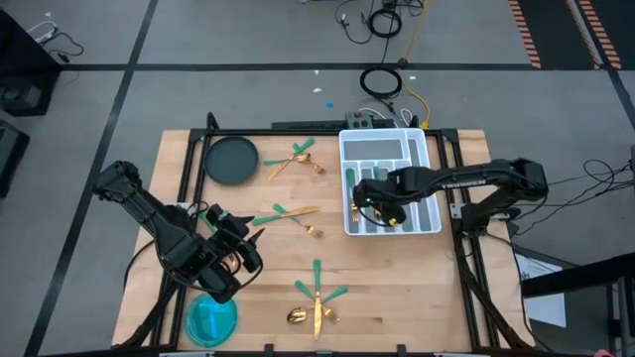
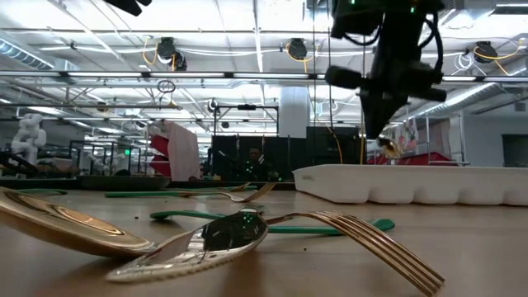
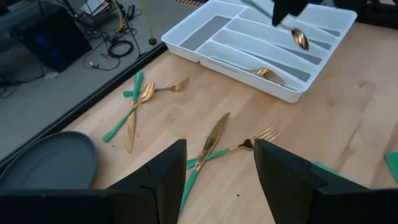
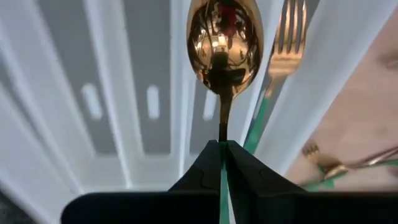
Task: Sort silverware
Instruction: Put the green spoon into the white silverware organizer
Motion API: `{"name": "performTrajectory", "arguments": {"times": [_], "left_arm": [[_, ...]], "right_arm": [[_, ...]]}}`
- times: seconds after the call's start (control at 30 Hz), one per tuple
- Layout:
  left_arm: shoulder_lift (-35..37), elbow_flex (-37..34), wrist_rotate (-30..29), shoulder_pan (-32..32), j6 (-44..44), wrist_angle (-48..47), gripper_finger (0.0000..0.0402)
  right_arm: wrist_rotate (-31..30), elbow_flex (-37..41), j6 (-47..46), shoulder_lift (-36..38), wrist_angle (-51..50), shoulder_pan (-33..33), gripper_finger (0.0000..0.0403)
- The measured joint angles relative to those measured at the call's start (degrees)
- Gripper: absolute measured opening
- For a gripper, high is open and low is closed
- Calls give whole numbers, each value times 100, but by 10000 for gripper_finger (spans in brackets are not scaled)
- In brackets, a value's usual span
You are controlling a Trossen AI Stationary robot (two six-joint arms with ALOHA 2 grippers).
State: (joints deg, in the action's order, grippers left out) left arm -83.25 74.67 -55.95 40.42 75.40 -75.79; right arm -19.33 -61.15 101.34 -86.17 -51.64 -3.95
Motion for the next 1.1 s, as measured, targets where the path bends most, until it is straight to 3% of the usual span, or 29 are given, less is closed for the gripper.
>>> {"name": "performTrajectory", "arguments": {"times": [0.13, 0.27, 0.5, 0.7, 0.83, 0.93, 1.1], "left_arm": [[-4, 0, -10, -22, 85, -2, 196], [-4, 0, -10, -115, 87, 2, 196], [-4, 0, -10, -304, 81, 2, 196], [-4, 0, -42, -430, 91, 58, 196], [-4, -2, -857, -508, 651, 213, 196], [-4, -2, -1466, -659, 1248, 192, 196], [-4, -2, -1612, -913, 1564, 197, 196]], "right_arm": [[74, 307, 246, 0, 678, -168, 0], [574, 335, 160, 0, 975, -346, 0], [1061, 335, 177, 0, 1004, -594, 0], [1104, 335, 26, 0, 1104, -692, 0], [1665, 339, -839, 213, 1546, -690, 0], [1709, 339, -1424, 582, 2093, -638, 0], [1924, 324, -1534, 1108, 1873, -785, 0]]}}
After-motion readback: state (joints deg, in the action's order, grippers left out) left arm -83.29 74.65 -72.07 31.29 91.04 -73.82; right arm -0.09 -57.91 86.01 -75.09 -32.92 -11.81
